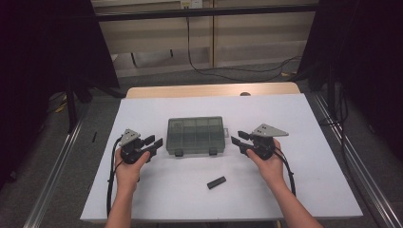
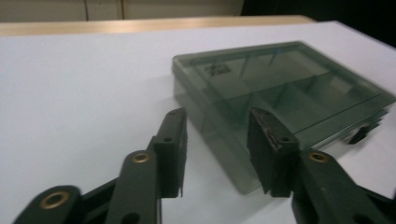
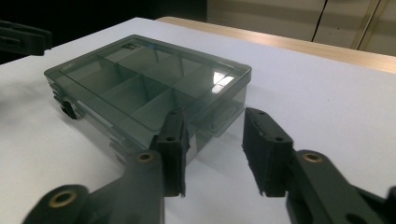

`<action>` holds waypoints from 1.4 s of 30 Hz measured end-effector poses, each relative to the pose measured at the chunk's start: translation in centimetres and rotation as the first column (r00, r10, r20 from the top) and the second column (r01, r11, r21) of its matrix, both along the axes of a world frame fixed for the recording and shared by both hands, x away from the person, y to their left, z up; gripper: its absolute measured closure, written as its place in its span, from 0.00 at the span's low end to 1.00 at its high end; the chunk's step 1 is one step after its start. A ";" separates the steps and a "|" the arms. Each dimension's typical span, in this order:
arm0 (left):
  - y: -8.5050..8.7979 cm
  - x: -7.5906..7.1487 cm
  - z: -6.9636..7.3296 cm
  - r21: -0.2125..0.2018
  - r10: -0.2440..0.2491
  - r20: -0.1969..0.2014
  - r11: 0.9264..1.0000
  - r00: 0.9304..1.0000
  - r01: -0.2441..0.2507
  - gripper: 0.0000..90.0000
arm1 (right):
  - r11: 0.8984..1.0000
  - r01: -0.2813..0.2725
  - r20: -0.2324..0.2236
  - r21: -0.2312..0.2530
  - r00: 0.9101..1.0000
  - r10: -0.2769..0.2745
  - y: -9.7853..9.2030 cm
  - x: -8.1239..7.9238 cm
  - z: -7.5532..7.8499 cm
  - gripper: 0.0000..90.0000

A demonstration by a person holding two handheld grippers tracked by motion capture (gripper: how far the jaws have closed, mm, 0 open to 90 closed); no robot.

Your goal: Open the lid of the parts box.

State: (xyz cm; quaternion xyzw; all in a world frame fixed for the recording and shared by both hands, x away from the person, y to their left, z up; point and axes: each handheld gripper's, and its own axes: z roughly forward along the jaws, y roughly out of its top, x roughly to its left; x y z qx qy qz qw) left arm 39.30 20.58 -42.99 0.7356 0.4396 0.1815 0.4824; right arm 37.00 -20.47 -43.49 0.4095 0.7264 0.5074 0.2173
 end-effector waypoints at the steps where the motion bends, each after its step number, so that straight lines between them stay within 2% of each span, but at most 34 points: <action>1: 0.0 0.0 -0.1 -0.005 -0.003 -0.002 1.000 1.000 0.003 0.70 | 1.000 -0.007 -0.001 -0.005 1.000 0.007 0.1 0.1 0.1 0.72; 4: -0.2 -0.1 -0.2 0.008 -0.031 -0.018 0.999 0.999 0.031 0.76 | 1.000 -0.015 -0.001 -0.017 1.000 0.015 0.5 0.2 0.2 0.80; 5: -0.3 -0.2 -0.2 -0.001 -0.042 -0.015 0.999 0.999 0.042 0.79 | 1.000 -0.020 -0.009 -0.022 1.000 0.019 0.6 0.2 0.1 0.83; 10: -0.4 -0.4 -0.1 0.021 -0.066 -0.019 0.998 0.998 0.066 0.90 | 0.997 -0.043 -0.033 -0.060 0.999 0.041 0.6 0.0 -0.2 0.95; 11: -0.4 -0.5 -0.1 0.035 -0.066 -0.028 0.997 0.997 0.067 0.92 | 0.997 -0.048 -0.032 -0.066 0.998 0.046 0.7 0.0 -0.2 0.96; 12: -0.4 -0.5 -0.1 0.024 -0.073 -0.035 0.997 0.997 0.074 0.93 | 0.996 -0.050 -0.033 -0.071 0.998 0.048 0.8 -0.1 -0.2 0.97; 14: -0.5 -0.5 -0.1 0.027 -0.085 -0.048 0.996 0.995 0.086 0.95 | 0.995 -0.063 -0.040 -0.075 0.997 0.060 1.1 -0.1 -0.3 0.98; 15: -0.7 -0.6 -0.2 0.055 -0.101 -0.043 0.993 0.994 0.103 0.96 | 0.994 -0.070 -0.050 -0.081 0.997 0.066 1.2 -0.1 -0.4 0.99; 18: -0.8 -0.6 -0.4 0.083 -0.101 -0.050 0.991 0.994 0.105 0.99 | 0.991 -0.080 -0.075 -0.105 0.995 0.073 1.5 -0.2 -0.6 1.00; 23: -1.1 -0.5 -0.7 0.103 -0.123 -0.071 0.986 0.990 0.130 1.00 | 0.985 -0.114 -0.107 -0.132 0.989 0.101 2.1 -0.2 -1.1 1.00; 34: -1.4 -0.6 -1.1 0.106 -0.135 -0.088 0.984 0.987 0.144 1.00 | 0.978 -0.151 -0.146 -0.143 0.981 0.130 2.4 -0.2 -1.4 1.00; 42: -1.5 -0.5 -1.4 0.115 -0.128 -0.098 0.984 0.987 0.138 1.00 | 0.977 -0.155 -0.155 -0.147 0.979 0.132 2.5 -0.2 -1.5 1.00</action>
